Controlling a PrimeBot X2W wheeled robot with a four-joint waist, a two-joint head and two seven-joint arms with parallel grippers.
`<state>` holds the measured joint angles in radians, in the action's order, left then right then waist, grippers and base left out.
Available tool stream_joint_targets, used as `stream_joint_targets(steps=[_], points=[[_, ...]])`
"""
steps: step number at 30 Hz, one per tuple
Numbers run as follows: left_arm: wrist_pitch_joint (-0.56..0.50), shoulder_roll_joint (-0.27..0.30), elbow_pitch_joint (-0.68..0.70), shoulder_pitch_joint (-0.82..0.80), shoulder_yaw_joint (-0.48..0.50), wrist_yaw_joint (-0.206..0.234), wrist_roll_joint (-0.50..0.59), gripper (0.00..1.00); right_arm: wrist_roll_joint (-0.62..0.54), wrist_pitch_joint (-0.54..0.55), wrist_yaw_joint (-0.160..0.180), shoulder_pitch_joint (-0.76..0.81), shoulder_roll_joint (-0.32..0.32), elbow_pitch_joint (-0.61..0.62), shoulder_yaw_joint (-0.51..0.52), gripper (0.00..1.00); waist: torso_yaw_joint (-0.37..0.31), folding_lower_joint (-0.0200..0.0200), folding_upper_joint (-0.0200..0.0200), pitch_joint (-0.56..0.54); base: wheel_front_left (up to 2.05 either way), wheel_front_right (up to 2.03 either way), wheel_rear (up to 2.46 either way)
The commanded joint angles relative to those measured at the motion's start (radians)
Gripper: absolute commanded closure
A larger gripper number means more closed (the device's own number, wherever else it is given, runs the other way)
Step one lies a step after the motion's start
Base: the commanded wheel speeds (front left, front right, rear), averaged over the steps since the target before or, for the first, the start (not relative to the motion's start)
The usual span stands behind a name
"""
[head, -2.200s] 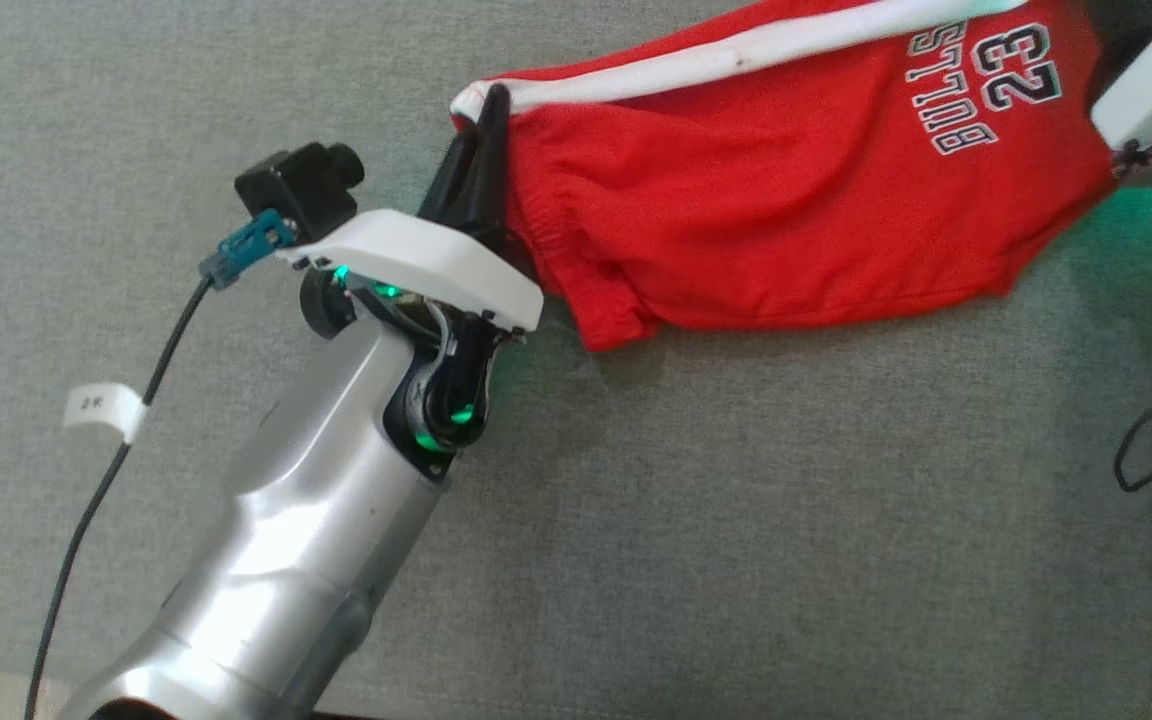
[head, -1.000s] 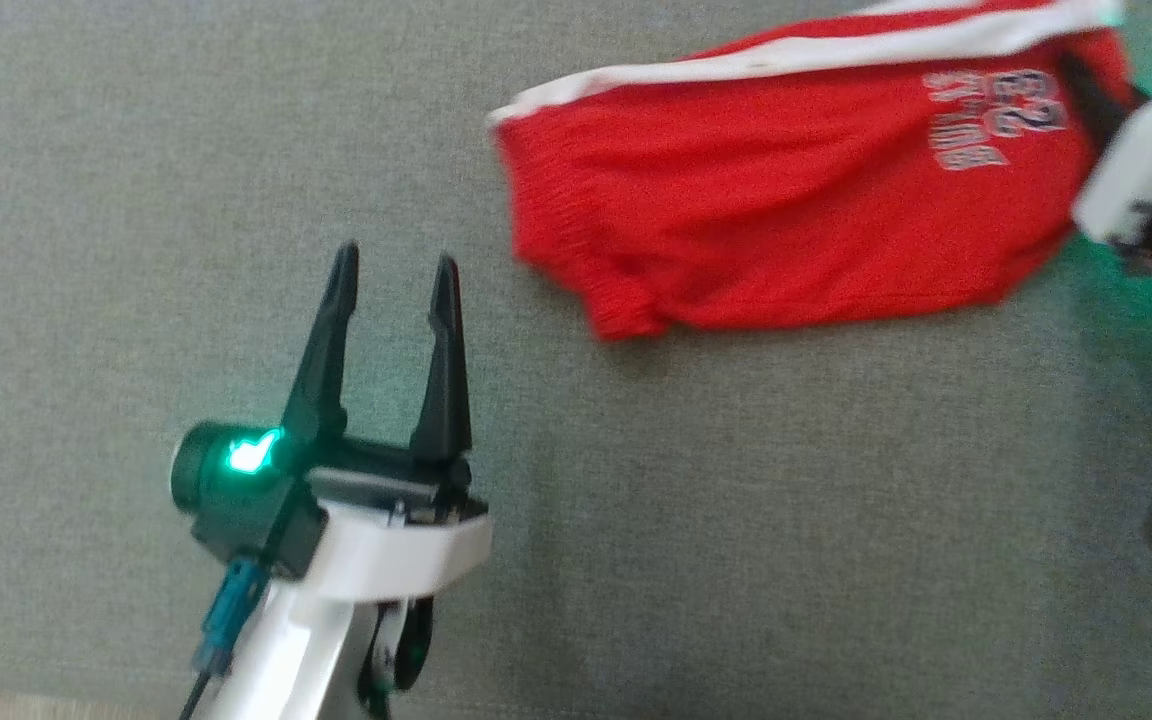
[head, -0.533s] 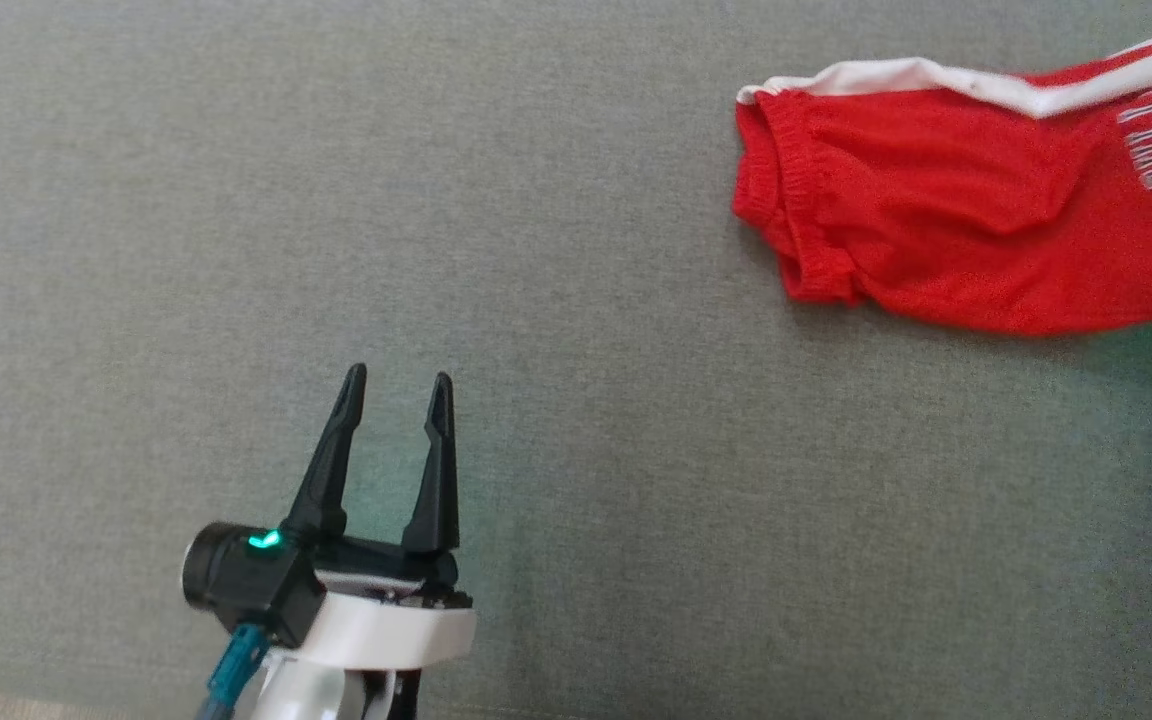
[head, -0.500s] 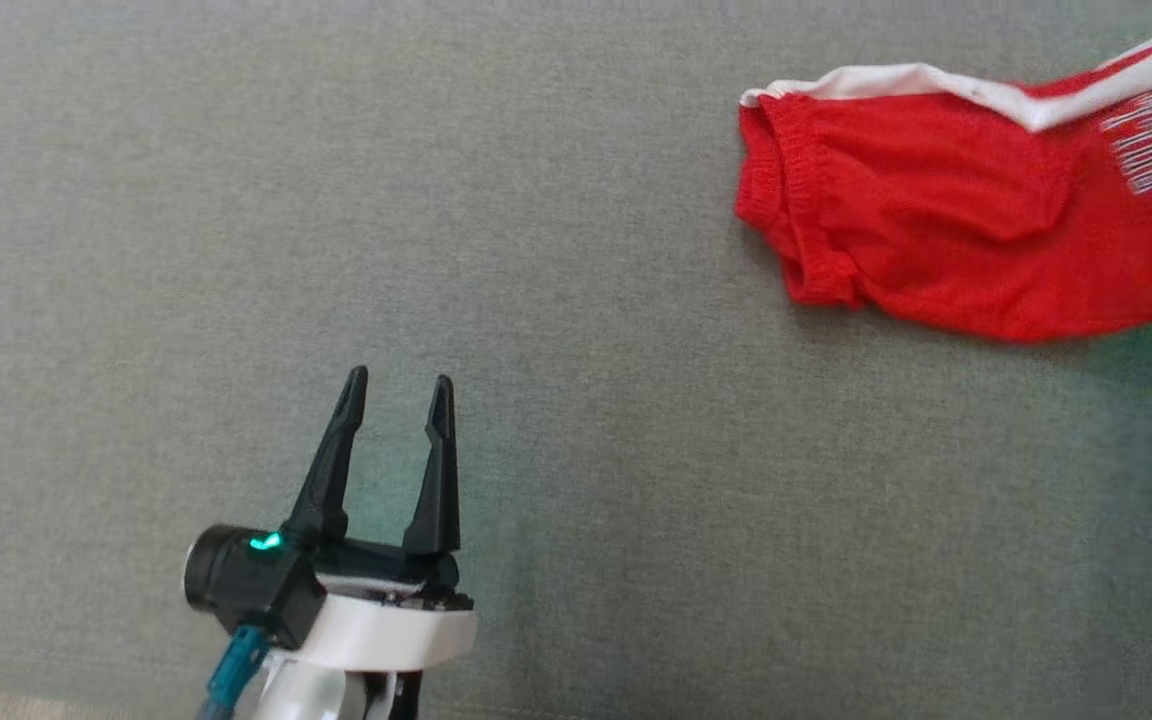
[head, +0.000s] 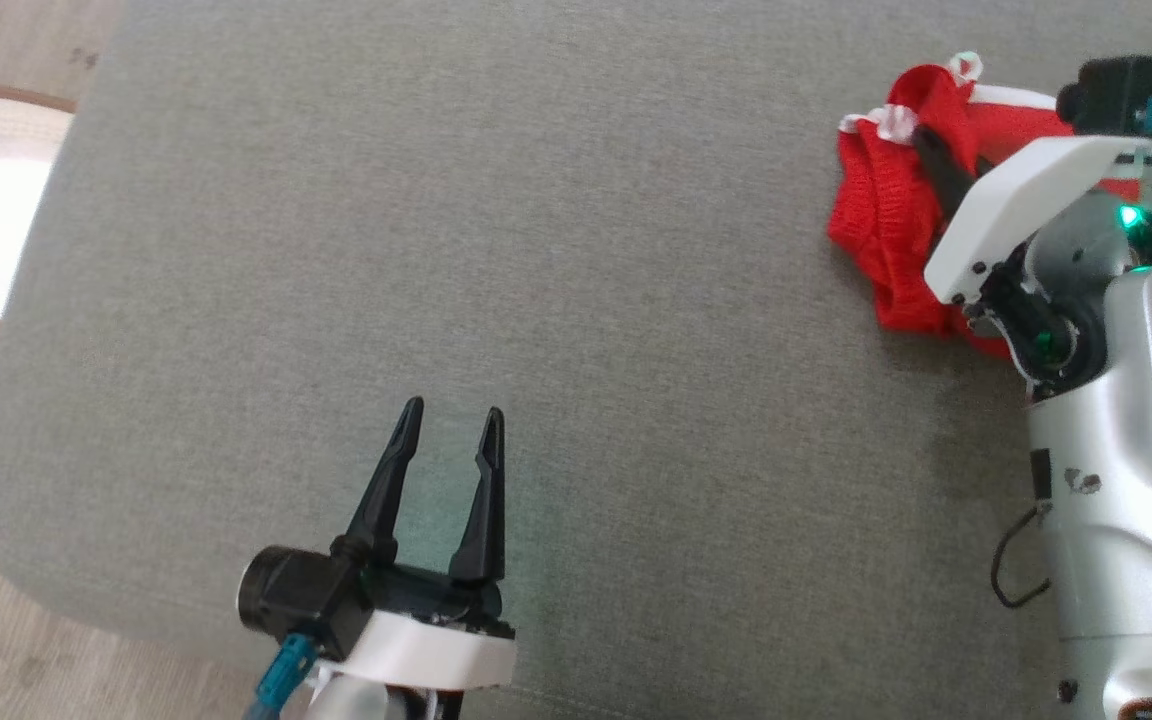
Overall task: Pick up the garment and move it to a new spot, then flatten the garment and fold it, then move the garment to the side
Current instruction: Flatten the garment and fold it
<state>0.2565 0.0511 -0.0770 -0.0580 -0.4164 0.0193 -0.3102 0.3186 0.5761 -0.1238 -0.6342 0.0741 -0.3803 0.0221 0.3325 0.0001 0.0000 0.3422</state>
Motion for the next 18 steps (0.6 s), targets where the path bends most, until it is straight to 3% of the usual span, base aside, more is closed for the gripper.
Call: stream_joint_targets(steps=[1,2,7,12,18], points=[[0.005,-0.001,0.024,0.004,0.028,0.006,-0.010,0.00,-0.010,-0.022,-0.007,-0.043,-0.021,0.024,-0.015,0.42,0.014,-0.0001,0.0000,-0.013,0.00,0.00,0.00],[0.005,-0.001,0.021,0.008,0.030,0.006,-0.009,0.00,-0.007,-0.037,-0.007,-0.041,-0.022,0.003,-0.020,0.00,0.017,-0.0001,0.0000,-0.019,0.00,0.00,0.00],[0.005,-0.001,0.009,0.029,0.056,0.007,0.000,0.00,0.140,-0.088,-0.007,-0.024,-0.023,-0.041,-0.124,0.00,-0.006,-0.0001,0.0000,-0.042,0.00,0.00,0.00],[0.005,-0.001,-0.002,0.043,0.087,0.002,0.014,0.00,0.248,-0.172,-0.007,0.015,-0.024,0.024,-0.187,0.00,-0.075,-0.0001,0.0000,-0.076,0.00,0.00,0.00],[0.005,-0.001,-0.008,0.070,0.151,-0.009,0.039,0.00,0.189,-0.260,-0.007,0.110,0.014,0.144,-0.173,0.00,-0.193,-0.0001,0.0000,-0.128,0.00,0.00,0.00]])
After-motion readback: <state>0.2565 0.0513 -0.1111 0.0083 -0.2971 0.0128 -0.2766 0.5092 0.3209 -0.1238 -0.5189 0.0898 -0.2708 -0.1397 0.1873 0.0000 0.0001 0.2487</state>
